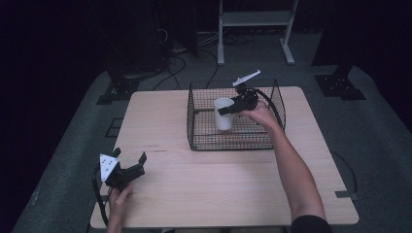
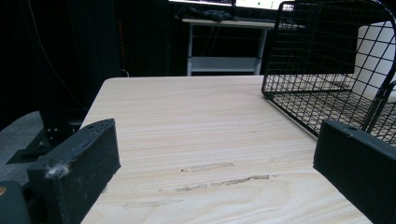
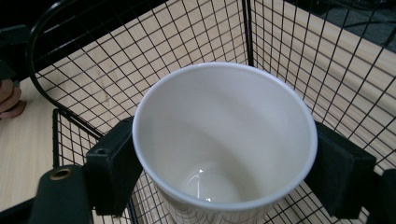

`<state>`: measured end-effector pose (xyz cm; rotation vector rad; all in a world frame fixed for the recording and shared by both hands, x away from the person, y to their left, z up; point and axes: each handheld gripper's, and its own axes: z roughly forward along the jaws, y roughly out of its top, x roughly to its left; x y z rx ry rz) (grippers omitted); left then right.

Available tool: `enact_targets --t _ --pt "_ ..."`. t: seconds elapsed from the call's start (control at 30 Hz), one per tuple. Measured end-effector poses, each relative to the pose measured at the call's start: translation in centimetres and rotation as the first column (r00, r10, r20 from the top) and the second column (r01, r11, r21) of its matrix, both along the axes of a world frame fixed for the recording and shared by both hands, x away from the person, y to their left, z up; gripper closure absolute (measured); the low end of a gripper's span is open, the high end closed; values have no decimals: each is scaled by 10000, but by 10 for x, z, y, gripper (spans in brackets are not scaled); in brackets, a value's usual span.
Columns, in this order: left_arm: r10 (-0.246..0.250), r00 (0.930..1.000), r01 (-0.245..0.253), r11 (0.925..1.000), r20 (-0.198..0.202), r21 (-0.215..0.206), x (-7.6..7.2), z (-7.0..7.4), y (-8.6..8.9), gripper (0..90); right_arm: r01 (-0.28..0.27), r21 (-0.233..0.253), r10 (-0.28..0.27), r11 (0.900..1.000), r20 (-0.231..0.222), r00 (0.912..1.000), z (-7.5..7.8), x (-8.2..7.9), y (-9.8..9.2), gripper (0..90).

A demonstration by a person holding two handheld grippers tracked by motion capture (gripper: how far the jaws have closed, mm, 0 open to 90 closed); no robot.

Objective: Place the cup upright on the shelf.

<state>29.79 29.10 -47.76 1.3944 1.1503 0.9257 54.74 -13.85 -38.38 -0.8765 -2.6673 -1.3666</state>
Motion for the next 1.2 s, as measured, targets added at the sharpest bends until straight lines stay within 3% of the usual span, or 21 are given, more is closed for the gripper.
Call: enact_targets --t 0.27,1.2 --pt "-9 10000 9 10000 -4 8 0 0 0 0 211 -157 -211 9997 -35 9998 -10 1 -6 193" --pt "-2 10000 2 10000 -3 10 0 0 0 0 289 -535 -302 9982 -239 9993 -20 3 -4 192"
